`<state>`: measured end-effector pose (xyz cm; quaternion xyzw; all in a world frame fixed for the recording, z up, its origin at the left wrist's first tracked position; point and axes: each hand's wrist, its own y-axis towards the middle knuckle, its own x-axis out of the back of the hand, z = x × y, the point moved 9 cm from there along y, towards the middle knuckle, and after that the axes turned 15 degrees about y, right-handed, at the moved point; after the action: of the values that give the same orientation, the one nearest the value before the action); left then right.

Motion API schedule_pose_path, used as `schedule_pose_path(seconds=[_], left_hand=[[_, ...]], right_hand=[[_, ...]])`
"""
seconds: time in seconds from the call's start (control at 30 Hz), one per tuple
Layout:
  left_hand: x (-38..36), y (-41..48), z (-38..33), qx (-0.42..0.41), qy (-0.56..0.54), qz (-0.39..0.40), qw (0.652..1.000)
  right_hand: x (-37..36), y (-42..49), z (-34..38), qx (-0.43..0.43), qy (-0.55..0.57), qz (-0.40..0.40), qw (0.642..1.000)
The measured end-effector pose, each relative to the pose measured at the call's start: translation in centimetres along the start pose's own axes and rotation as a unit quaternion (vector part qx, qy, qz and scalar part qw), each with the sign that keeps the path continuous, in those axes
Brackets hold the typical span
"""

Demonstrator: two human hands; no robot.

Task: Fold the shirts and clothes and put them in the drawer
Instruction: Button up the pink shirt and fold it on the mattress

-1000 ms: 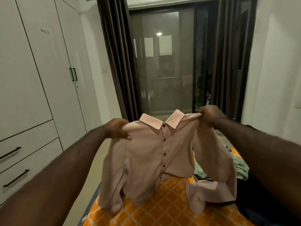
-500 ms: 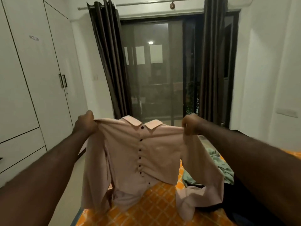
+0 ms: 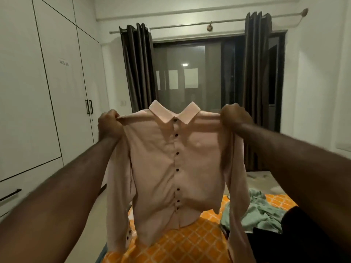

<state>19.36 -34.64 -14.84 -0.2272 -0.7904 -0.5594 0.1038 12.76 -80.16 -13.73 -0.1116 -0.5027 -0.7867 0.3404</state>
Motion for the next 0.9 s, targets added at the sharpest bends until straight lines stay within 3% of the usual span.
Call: schedule_pose_path(seconds=[0.1, 0.3, 0.57, 0.7, 0.8, 0.9], left_hand=[[1.6, 1.4, -0.6, -0.015, -0.001, -0.011, 1.0], [4.5, 3.0, -2.0, -0.042, -0.015, -0.03, 0.999], [3.0, 1.9, -1.8, 0.027, -0.018, 0.054, 0.998], [1.7, 0.9, -1.7, 0.039, -0.014, 0.077, 0.996], [1.3, 0.5, -2.0, 0.008, 0.023, 0.101, 0.995], [2.1, 0.5, -2.2, -0.028, 0.099, 0.097, 0.99]], right_hand=[[1.7, 0.6, 1.5, 0.044, -0.058, -0.006, 0.997], [4.4, 1.0, 2.9, 0.068, -0.069, -0.012, 0.995], [4.8, 0.2, 2.8, 0.078, -0.056, 0.008, 0.995], [4.2, -0.1, 1.7, 0.04, -0.042, 0.017, 0.998], [5.2, -0.1, 1.1, 0.03, -0.018, 0.002, 0.999], [5.1, 0.4, 0.4, 0.024, -0.028, 0.037, 0.999]])
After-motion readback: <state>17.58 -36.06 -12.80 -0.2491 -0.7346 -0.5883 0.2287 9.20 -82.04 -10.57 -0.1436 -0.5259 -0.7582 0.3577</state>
